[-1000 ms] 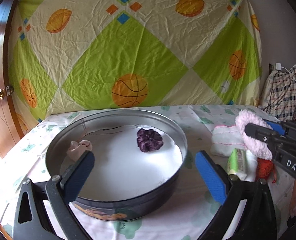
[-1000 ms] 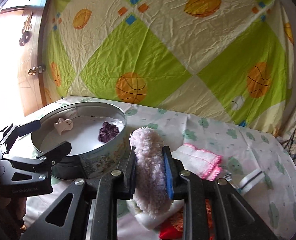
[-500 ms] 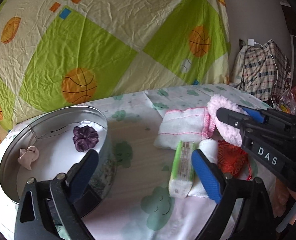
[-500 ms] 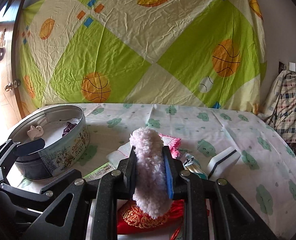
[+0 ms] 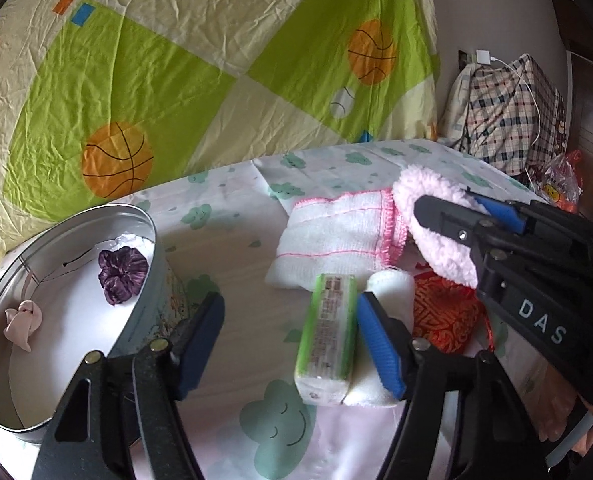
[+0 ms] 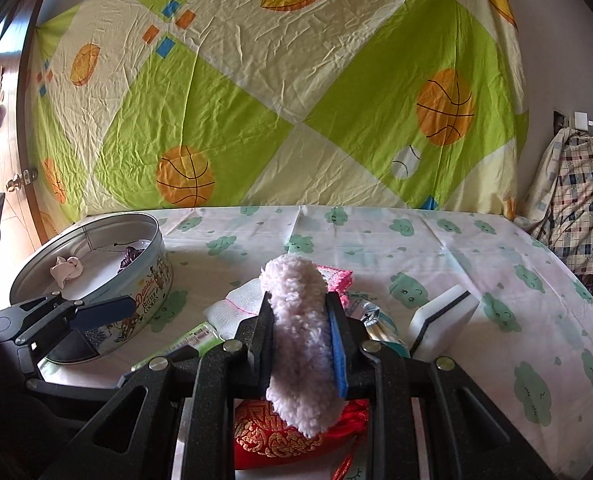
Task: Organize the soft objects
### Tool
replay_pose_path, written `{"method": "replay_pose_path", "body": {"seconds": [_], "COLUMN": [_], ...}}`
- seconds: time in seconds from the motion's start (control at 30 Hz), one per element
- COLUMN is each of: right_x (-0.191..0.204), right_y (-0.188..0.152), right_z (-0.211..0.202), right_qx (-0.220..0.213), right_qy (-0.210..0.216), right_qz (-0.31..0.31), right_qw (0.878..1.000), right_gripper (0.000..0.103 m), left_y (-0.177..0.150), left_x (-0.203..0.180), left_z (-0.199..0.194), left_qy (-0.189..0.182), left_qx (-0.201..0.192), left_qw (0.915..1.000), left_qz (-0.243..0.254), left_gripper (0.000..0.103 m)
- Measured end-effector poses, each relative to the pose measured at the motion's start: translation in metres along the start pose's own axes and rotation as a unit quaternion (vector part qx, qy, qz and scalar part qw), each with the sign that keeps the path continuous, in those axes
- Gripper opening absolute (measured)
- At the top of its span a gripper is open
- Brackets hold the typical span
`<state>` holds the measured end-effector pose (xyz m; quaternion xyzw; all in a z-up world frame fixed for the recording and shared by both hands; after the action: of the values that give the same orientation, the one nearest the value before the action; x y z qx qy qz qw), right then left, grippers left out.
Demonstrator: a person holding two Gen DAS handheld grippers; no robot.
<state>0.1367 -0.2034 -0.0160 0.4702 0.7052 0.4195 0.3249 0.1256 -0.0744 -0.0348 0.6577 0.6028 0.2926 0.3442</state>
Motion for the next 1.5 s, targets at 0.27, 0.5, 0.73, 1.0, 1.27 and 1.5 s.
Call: {"method": "replay_pose_path", "body": {"seconds": [0.27, 0.5, 0.73, 1.0, 1.27, 1.5], "right_x": [-0.001, -0.003, -0.004, -0.004, -0.003, -0.002], "right_y": [-0.002, -0.002, -0.002, -0.003, -0.003, -0.003], "right_z": [0.002, 0.005, 0.001, -0.002, -0.006, -0.011], "right_qx": [0.001, 0.010, 0.003, -0.005, -0.015, -0.025], "right_qy": [0.000, 0.005, 0.008, 0.008, 0.008, 0.008], "right_qz": [0.002, 0.004, 0.009, 0.007, 0.006, 0.003], "right_qw": [1.000, 1.000, 1.000, 1.000, 1.000, 1.000], "right_gripper": [0.026, 0.026, 0.026, 0.026, 0.026, 0.026], "left_y": [0.001, -0.003, -0.002, 0.001, 0.001, 0.001], "left_x": [0.002, -0.001, 0.006, 0.017, 0.025, 0.026], "left_z": [0.016, 0.027, 0.014, 0.002, -0.009, -0.021], "left_qy": [-0.016, -0.034, -0.018, -0.004, 0.007, 0.018], "left_qx": [0.045, 0.078, 0.042, 0.005, -0.029, -0.061], "left_qw": [0.9988, 0.9964, 0.9987, 0.9990, 0.9974, 0.9956], "left_qz": [-0.006, -0.002, -0.022, -0.044, -0.066, -0.068], "left_gripper": [0.046, 0.025, 0.024, 0.024, 0.024, 0.024]}}
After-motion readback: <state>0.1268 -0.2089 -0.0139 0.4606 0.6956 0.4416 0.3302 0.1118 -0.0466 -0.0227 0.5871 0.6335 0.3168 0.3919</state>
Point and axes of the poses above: each gripper's, at about its wrist camera, not at the fingertips, and z roughly the way its jaws point, x to its left, y to its top, the point moved 1 cm from there along z, roughly the way its jaws point, and after that the axes turned 7 degrees about -z, right-handed, at the moved point
